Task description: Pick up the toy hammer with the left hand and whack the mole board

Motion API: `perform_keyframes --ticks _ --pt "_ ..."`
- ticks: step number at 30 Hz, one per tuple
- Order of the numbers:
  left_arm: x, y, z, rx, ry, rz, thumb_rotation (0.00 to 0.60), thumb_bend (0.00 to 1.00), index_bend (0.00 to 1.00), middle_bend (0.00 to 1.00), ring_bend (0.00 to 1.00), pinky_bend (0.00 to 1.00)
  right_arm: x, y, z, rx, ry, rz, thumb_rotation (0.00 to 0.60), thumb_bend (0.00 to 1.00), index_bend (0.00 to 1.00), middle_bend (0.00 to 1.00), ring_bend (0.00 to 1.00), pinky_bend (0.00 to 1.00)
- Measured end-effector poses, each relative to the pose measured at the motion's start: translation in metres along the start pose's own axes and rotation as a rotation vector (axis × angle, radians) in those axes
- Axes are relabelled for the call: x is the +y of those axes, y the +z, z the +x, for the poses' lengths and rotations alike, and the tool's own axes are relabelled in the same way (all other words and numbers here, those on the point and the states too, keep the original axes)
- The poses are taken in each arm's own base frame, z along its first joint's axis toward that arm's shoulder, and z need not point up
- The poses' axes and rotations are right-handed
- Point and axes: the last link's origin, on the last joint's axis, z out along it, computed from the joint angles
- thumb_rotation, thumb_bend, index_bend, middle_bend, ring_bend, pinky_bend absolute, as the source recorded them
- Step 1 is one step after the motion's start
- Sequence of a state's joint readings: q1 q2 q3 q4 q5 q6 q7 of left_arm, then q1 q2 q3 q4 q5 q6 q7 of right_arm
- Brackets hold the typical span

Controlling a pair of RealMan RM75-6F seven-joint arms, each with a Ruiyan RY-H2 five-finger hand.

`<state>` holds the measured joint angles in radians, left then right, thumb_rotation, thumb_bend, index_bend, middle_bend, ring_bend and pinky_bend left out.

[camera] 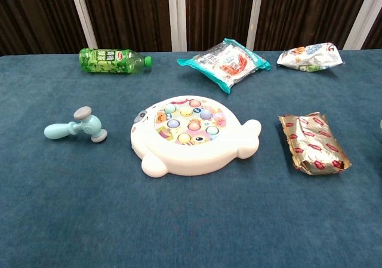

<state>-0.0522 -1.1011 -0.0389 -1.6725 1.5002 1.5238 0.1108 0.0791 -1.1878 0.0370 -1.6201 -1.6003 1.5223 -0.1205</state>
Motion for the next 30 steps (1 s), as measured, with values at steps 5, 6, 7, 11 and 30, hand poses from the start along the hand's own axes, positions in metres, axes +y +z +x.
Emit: perform_keyframes --ticks 5,6,7,11,30 --pt "0.0 -0.0015 -0.0002 -0.002 0.0 0.0 0.6 0.02 0.0 0.0 0.0 0.0 -0.0008 -0.0019 0.0004 -0.002 0.001 0.006 0.6 0.22 0.0 0.0 0.0 0.0" --pt "0.0001 -0.0015 -0.0002 -0.002 0.001 0.0 0.6 0.02 0.0 0.0 0.0 0.0 -0.0008 -0.0021 0.0005 -0.002 0.001 0.007 0.6 0.22 0.0 0.0 0.0 0.0" --pt "0.0003 -0.0017 -0.0003 -0.002 0.004 0.0 0.6 0.02 0.0 0.0 0.0 0.0 -0.0008 -0.0022 0.0006 -0.002 0.002 0.008 0.6 0.22 0.0 0.0 0.0 0.0" --pt "0.0011 -0.0026 -0.0003 -0.001 0.005 0.0 0.6 0.02 0.0 0.0 0.0 0.0 -0.0006 -0.0024 0.0009 -0.005 0.007 0.008 0.6 0.22 0.0 0.0 0.0 0.0" --pt "0.0071 0.0043 -0.0007 -0.029 -0.02 -0.003 0.6 0.06 0.03 0.0 0.0 0.0 -0.0022 -0.0017 -0.0008 -0.019 0.025 0.015 0.6 0.22 0.0 0.0 0.0 0.0"
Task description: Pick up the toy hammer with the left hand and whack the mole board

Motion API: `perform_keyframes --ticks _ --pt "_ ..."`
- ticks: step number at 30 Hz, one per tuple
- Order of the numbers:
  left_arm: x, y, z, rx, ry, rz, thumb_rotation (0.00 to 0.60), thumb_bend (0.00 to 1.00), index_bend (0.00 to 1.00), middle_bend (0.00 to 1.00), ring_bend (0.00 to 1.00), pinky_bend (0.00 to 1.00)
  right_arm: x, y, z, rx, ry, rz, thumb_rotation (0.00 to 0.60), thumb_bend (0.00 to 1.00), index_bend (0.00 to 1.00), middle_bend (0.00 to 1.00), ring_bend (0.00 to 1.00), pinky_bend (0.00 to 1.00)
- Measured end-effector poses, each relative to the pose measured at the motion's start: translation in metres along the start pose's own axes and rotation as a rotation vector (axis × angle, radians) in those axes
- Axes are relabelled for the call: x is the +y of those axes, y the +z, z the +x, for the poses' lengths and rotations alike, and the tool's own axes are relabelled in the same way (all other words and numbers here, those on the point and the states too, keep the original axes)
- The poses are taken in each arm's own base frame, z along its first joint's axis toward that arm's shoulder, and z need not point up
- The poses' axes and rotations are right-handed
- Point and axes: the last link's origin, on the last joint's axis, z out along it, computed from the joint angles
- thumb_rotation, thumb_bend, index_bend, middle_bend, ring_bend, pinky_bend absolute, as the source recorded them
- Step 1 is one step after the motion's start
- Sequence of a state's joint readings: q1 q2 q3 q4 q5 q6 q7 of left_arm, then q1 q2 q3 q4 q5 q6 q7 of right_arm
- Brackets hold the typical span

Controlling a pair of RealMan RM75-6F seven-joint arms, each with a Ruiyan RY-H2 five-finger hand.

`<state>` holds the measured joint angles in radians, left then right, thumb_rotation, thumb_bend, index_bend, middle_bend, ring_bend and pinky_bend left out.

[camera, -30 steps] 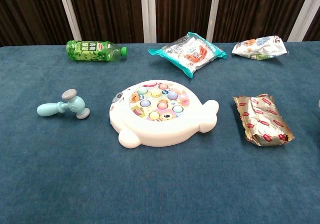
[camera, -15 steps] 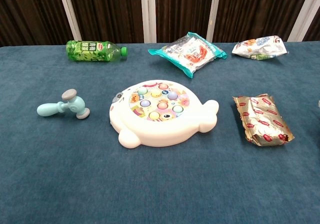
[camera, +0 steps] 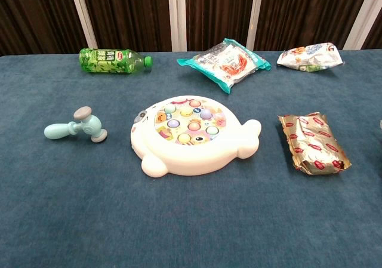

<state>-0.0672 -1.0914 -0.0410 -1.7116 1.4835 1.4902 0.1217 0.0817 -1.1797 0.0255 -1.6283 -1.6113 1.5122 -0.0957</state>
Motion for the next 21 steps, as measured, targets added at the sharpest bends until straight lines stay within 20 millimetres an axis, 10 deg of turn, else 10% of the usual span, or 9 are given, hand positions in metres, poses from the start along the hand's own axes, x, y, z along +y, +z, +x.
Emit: perform_keyframes --ticks 21 --pt "0.05 0.111 0.006 -0.053 0.018 -0.031 0.6 0.27 0.38 0.19 0.07 0.16 -0.003 0.005 0.001 -0.013 0.066 -0.003 0.6 0.22 0.0 0.0 0.0 0.0"
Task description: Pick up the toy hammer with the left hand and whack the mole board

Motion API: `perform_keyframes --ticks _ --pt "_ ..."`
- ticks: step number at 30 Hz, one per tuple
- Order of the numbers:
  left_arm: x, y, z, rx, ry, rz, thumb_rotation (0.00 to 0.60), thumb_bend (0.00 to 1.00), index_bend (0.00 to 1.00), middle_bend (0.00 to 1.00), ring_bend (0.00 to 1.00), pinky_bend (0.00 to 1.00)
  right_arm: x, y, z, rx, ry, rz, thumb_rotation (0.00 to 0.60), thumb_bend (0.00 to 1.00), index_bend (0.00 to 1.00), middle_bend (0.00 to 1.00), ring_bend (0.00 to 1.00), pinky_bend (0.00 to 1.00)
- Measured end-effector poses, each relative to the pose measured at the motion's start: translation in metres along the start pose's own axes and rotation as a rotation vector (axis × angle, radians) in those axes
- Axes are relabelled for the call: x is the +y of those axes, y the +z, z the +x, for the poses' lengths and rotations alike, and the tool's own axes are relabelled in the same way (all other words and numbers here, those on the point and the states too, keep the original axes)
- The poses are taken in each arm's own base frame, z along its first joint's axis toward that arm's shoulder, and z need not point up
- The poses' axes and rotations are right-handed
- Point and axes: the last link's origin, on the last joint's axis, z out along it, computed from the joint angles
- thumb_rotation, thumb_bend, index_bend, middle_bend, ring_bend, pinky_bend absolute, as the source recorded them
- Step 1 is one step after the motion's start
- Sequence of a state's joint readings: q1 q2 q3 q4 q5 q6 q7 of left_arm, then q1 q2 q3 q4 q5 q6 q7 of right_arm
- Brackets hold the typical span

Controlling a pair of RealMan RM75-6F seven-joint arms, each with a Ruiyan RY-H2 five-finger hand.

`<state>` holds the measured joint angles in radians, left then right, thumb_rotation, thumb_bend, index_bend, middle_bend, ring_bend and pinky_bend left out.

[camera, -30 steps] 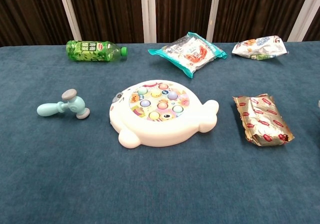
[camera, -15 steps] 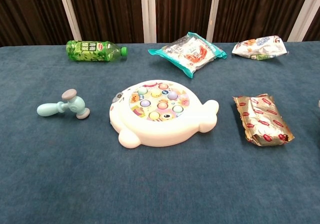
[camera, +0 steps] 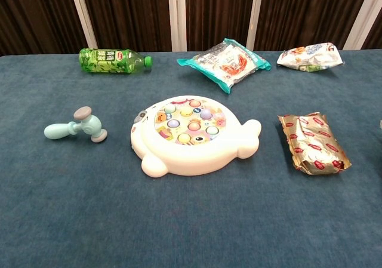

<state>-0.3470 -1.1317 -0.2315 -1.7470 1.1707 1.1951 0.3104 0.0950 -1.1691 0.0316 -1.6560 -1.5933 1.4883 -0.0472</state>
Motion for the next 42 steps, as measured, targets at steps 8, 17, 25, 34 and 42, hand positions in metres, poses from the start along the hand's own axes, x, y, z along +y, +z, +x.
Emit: perform_keyframes --ticks 8,17,25,34,42 --pt "0.036 0.036 -0.024 -0.075 -0.002 0.001 0.6 0.29 0.41 0.2 0.07 0.16 0.003 0.002 0.001 -0.017 0.023 -0.023 0.6 0.22 0.0 0.0 0.0 0.0" --pt "0.06 0.051 -0.048 -0.136 0.031 -0.018 0.6 0.31 0.44 0.21 0.07 0.16 0.002 0.002 0.001 -0.022 0.035 -0.02 0.6 0.22 0.0 0.0 0.0 0.0" --pt "0.07 0.053 -0.07 -0.177 0.062 -0.024 0.6 0.35 0.46 0.22 0.08 0.16 0.002 0.002 0.001 -0.033 0.047 -0.023 0.6 0.22 0.0 0.0 0.0 0.0" --pt "0.088 0.055 -0.085 -0.195 0.052 -0.048 0.6 0.42 0.47 0.23 0.08 0.16 -0.001 0.001 0.0 -0.042 0.055 -0.014 0.6 0.22 0.0 0.0 0.0 0.0" --pt "0.106 0.058 -0.09 -0.201 0.037 -0.074 0.6 0.42 0.47 0.23 0.08 0.16 -0.001 0.001 0.0 -0.048 0.063 -0.014 0.6 0.22 0.0 0.0 0.0 0.0"
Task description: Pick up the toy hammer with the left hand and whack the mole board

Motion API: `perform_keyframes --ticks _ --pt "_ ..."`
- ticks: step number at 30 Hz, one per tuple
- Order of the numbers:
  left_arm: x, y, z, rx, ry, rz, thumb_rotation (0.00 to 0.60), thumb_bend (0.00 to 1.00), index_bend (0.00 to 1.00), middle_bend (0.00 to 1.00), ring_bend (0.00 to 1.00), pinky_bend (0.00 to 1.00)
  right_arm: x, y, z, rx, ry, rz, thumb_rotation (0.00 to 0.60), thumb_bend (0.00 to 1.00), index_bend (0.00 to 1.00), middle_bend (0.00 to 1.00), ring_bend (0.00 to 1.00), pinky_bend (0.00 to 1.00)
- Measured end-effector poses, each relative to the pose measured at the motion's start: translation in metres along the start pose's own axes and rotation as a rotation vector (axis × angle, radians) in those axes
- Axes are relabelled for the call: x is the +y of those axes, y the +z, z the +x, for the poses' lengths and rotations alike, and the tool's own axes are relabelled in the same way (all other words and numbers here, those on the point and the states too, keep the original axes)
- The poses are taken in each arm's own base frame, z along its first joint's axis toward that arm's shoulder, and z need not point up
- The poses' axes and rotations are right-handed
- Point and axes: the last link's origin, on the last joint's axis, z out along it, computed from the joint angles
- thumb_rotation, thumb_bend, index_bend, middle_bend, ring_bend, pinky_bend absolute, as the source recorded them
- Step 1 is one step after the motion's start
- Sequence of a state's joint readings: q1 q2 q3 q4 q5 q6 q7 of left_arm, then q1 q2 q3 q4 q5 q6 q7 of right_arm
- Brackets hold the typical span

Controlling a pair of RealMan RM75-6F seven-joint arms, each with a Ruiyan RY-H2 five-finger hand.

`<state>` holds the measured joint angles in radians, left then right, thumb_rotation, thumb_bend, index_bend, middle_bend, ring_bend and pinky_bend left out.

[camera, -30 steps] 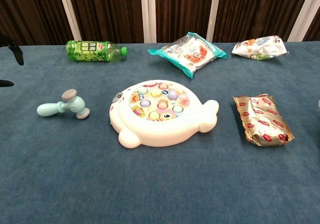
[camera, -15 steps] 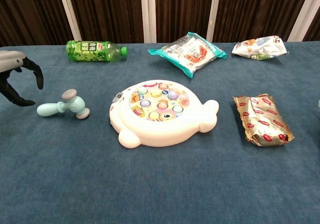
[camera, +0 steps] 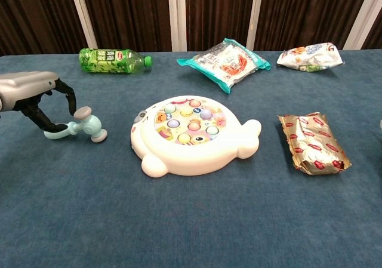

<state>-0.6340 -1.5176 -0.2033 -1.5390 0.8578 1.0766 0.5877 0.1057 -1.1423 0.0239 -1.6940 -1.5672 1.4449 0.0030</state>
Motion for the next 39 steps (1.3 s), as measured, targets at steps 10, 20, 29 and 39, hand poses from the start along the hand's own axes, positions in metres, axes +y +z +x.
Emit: perform_keyframes --ticks 10,20,29,39 --pt "0.011 0.006 -0.006 -0.019 0.002 0.003 0.6 0.43 0.48 0.24 0.08 0.16 0.0 0.0 0.001 0.002 0.01 0.001 0.6 0.22 0.0 0.0 0.0 0.0" --pt "0.011 0.009 -0.009 -0.021 0.012 0.019 0.6 0.43 0.49 0.25 0.08 0.17 -0.001 0.0 0.001 -0.001 0.016 0.003 0.6 0.22 0.0 0.0 0.0 0.0" --pt "0.012 0.012 -0.01 -0.026 0.012 0.028 0.6 0.45 0.49 0.25 0.08 0.17 -0.001 0.0 0.001 -0.004 0.018 0.001 0.6 0.22 0.0 0.0 0.0 0.0" --pt "0.016 0.014 -0.013 -0.037 0.01 0.024 0.6 0.46 0.49 0.26 0.08 0.17 -0.001 -0.001 0.001 -0.006 0.019 0.004 0.6 0.22 0.0 0.0 0.0 0.0"
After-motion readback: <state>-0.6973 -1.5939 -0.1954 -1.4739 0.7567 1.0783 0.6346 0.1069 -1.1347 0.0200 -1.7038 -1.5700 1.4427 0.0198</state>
